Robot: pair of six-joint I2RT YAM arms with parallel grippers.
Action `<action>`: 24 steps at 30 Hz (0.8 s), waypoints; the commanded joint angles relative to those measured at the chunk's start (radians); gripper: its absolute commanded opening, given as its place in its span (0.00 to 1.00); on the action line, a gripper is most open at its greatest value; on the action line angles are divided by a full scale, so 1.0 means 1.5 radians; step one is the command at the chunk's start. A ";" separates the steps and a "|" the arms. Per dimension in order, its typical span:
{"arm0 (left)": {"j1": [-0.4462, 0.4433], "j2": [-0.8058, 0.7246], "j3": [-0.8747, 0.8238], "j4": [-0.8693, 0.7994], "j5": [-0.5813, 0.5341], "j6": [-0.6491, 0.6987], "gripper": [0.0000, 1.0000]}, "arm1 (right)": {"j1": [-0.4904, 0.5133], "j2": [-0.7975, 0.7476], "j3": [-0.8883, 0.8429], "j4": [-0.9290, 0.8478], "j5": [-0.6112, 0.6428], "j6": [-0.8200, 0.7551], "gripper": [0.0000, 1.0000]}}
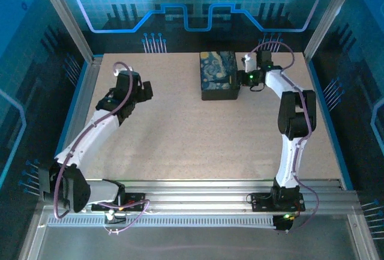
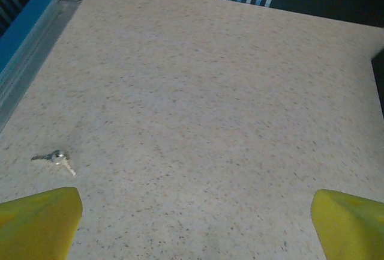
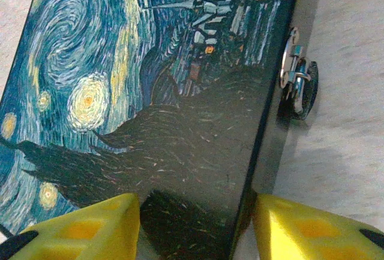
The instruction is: Unlock the padlock with the key
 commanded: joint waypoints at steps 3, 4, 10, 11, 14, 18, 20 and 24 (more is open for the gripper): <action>0.030 0.028 0.033 -0.072 -0.028 -0.080 0.99 | 0.073 -0.048 -0.093 -0.007 0.036 0.069 0.52; 0.034 0.031 0.035 -0.077 -0.028 -0.088 0.99 | 0.086 -0.058 -0.113 -0.001 0.054 0.088 0.53; 0.077 0.070 0.061 -0.141 -0.015 -0.153 0.99 | 0.173 -0.128 -0.259 0.115 0.096 0.248 0.56; 0.086 0.077 0.063 -0.147 -0.008 -0.162 0.99 | 0.187 -0.138 -0.275 0.130 0.106 0.267 0.57; 0.113 0.098 0.067 -0.159 0.018 -0.189 0.99 | 0.237 -0.152 -0.300 0.159 0.118 0.316 0.58; 0.157 0.133 0.076 -0.171 0.038 -0.222 0.99 | 0.304 -0.163 -0.317 0.181 0.137 0.356 0.58; 0.185 0.154 0.079 -0.172 0.061 -0.237 0.99 | 0.329 -0.163 -0.315 0.179 0.152 0.364 0.58; 0.237 0.197 0.080 -0.152 0.090 -0.256 0.96 | 0.367 -0.155 -0.295 0.177 0.146 0.371 0.59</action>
